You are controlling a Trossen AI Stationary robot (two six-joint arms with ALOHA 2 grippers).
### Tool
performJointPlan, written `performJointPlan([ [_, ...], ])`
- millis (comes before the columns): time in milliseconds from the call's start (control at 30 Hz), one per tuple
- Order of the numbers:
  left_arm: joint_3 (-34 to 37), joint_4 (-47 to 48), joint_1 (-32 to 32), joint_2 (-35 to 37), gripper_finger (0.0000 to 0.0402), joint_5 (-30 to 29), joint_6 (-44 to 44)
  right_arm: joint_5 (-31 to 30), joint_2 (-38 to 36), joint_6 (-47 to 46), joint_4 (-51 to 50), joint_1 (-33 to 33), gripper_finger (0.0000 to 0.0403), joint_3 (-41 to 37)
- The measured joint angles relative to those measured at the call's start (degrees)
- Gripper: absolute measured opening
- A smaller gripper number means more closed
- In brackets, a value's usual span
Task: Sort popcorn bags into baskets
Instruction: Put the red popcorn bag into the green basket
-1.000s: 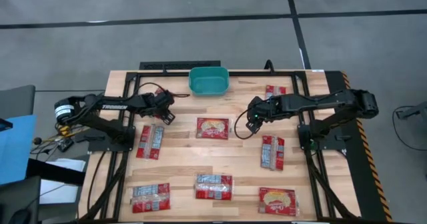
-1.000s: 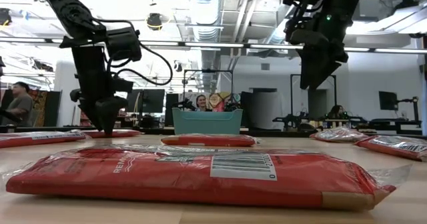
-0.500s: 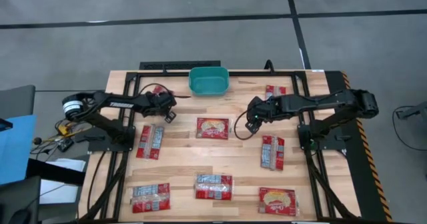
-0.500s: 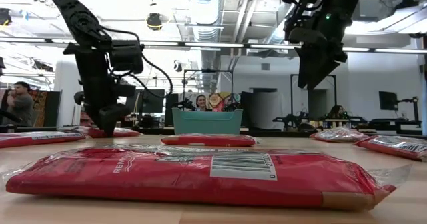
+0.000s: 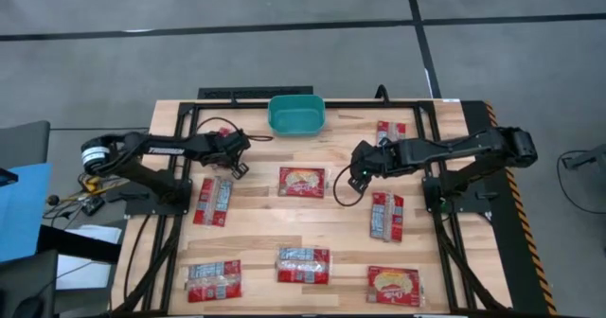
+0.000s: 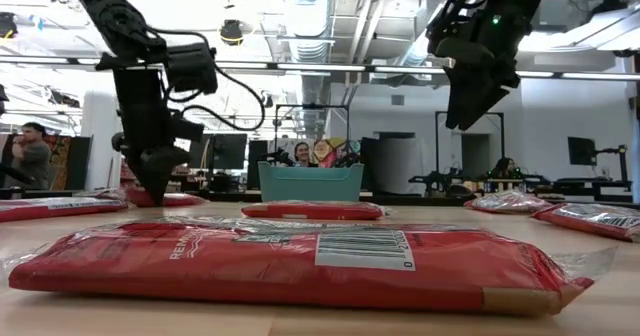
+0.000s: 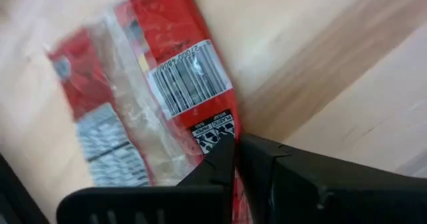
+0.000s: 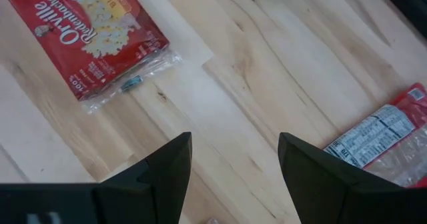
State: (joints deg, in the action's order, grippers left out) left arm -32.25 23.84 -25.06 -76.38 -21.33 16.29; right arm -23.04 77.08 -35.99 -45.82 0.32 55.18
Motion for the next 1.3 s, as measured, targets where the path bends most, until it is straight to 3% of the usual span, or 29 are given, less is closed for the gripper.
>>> performJointPlan([
  [433, -0.1, -0.1, 1.0, 11.6, 0.0, 2.0, -0.8, -1.6, 0.0, 0.7, 0.0, 1.6, 0.0249, 0.0],
  [800, -0.2, 3.5, 8.9, 22.3, 0.0, 0.1, -1.6, -6.0, 0.0, 2.8, 1.6, 3.8, 0.0249, -0.2],
  [1000, -0.2, 2.9, 13.0, 25.9, 0.0, 4.3, -2.1, -6.1, 0.0, 4.8, 4.8, 4.6, 0.0249, -0.2],
  [1300, -0.2, -0.2, 15.9, 29.5, 0.0, 15.5, -3.2, -5.7, 0.2, 7.2, 9.5, 4.9, 0.0249, -0.2],
])
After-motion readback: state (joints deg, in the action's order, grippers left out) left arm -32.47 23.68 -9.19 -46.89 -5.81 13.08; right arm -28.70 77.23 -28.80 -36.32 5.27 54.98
